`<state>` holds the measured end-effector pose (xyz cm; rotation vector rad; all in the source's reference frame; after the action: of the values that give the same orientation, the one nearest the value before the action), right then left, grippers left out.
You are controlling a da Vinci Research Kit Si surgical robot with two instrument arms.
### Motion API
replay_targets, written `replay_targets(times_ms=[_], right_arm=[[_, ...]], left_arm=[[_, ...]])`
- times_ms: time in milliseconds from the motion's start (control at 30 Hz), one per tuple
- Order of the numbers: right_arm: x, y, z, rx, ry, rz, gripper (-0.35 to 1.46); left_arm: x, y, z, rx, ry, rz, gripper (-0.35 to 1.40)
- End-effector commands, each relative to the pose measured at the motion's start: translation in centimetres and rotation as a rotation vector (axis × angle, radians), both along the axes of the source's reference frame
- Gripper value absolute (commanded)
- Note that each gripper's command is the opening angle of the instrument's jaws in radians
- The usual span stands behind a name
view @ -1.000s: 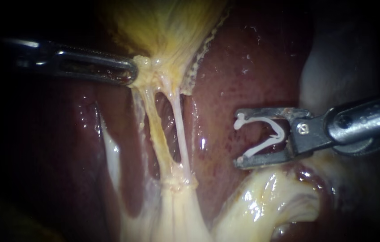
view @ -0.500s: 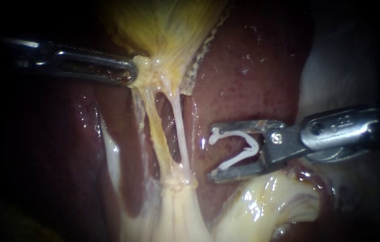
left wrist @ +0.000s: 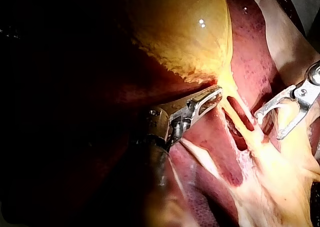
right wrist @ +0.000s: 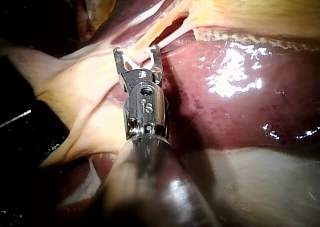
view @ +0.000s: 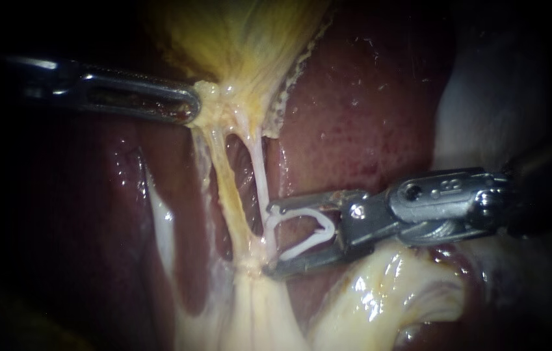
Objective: Clipping first clip left tube
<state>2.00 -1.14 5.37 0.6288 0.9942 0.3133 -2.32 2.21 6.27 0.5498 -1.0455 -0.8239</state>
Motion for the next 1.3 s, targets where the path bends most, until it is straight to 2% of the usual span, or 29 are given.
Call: replay_targets(times_ms=[33, 167, 667, 733, 933, 1300], right_arm=[[0.01, 0.00, 0.02, -0.002, 0.003, 0.002, 0.46], [0.06, 0.00, 0.07, 0.012, 0.002, 0.012, 0.47], [0.15, 0.00, 0.31, 0.044, 0.015, 0.009, 0.47], [0.15, 0.00, 0.32, 0.049, 0.018, 0.001, 0.47], [0.02, 0.01, 0.22, 0.062, 0.033, -0.020, 0.45], [0.02, 0.00, 0.05, 0.072, 0.060, -0.014, 0.46]], left_arm=[[0.00, 0.00, 0.00, 0.000, 0.000, 0.000, -0.35], [-0.01, 0.00, 0.00, -0.001, 0.000, 0.000, -0.35], [-0.02, -0.02, 0.02, -0.002, 0.001, -0.001, -0.35], [-0.02, -0.02, 0.02, -0.002, 0.001, -0.001, -0.35], [-0.01, -0.02, 0.02, -0.002, 0.001, -0.001, -0.35], [-0.02, -0.02, 0.02, -0.002, 0.001, -0.001, -0.35]])
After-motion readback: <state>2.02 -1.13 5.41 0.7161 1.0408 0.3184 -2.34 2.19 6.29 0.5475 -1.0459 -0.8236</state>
